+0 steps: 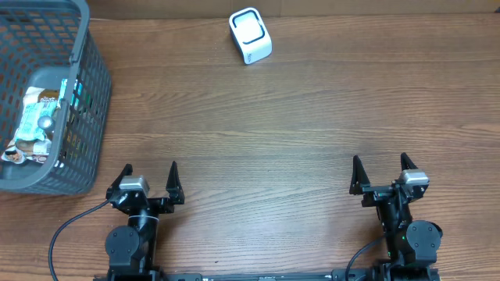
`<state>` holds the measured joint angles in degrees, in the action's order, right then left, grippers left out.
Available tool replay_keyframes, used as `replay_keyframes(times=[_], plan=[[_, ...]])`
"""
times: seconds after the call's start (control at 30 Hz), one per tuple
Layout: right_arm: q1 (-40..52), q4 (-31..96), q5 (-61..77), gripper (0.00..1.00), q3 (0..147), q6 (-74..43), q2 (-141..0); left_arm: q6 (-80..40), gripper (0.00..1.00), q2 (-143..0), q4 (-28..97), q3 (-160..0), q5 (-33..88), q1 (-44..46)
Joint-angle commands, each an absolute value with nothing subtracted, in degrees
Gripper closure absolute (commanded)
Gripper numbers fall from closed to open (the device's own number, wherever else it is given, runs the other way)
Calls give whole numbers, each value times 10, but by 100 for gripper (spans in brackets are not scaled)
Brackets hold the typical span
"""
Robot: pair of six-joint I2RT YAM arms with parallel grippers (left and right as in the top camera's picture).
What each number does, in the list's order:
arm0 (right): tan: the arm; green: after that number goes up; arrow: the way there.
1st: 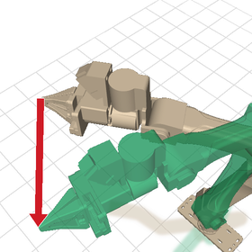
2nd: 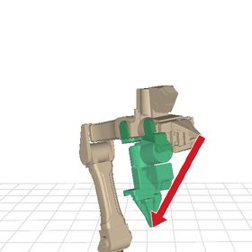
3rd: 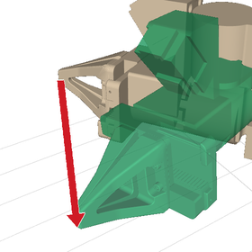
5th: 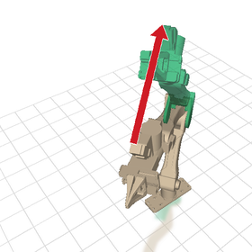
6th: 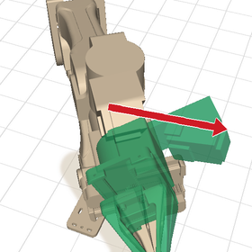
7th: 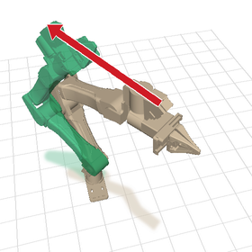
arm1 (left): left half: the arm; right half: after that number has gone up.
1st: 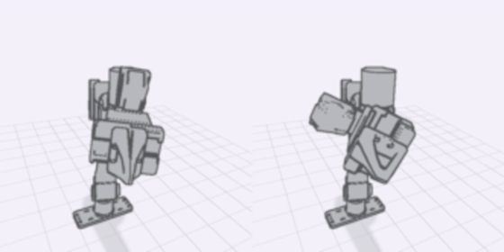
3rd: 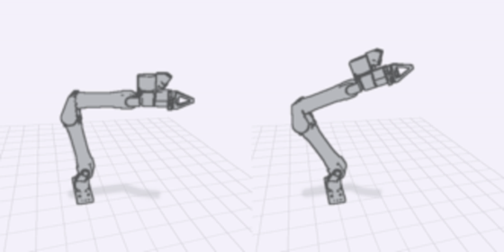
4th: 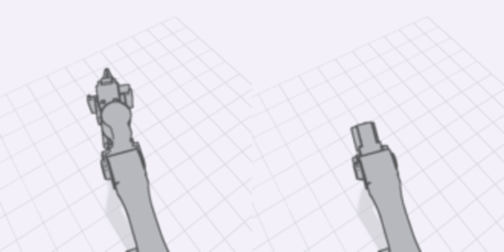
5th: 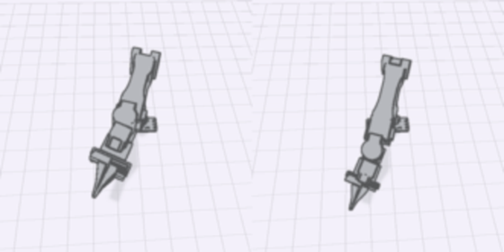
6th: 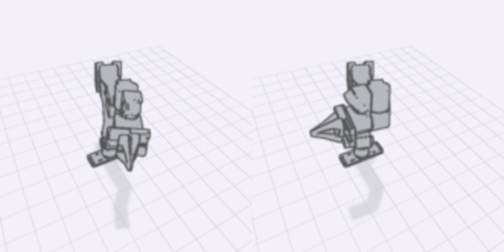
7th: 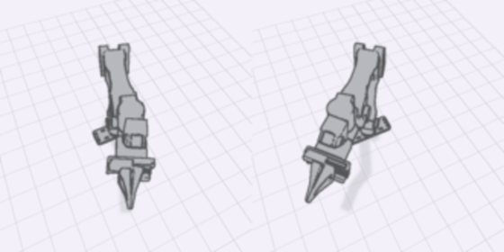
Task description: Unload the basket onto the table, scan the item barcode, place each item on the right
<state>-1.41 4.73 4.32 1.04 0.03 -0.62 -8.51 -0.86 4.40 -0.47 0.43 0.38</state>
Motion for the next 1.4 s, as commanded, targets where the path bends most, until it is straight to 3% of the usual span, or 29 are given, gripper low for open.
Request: replay_keyframes(times=[0.0,0.47,0.77,1.1,1.37], plan=[[-16,44,46,0,4,3,-2,-73,1,-3,44,-3,9,8],[-16,34,63,0,4,-1,-2,-72,1,-3,39,-3,9,8],[-16,-34,117,0,10,-2,-2,-92,0,-3,-62,-62,43,8],[-16,-16,117,0,143,-67,-62,-92,1,-95,200,-400,23,8],[-16,121,139,0,423,-70,-308,-81,0,-335,519,-778,-5,8]])
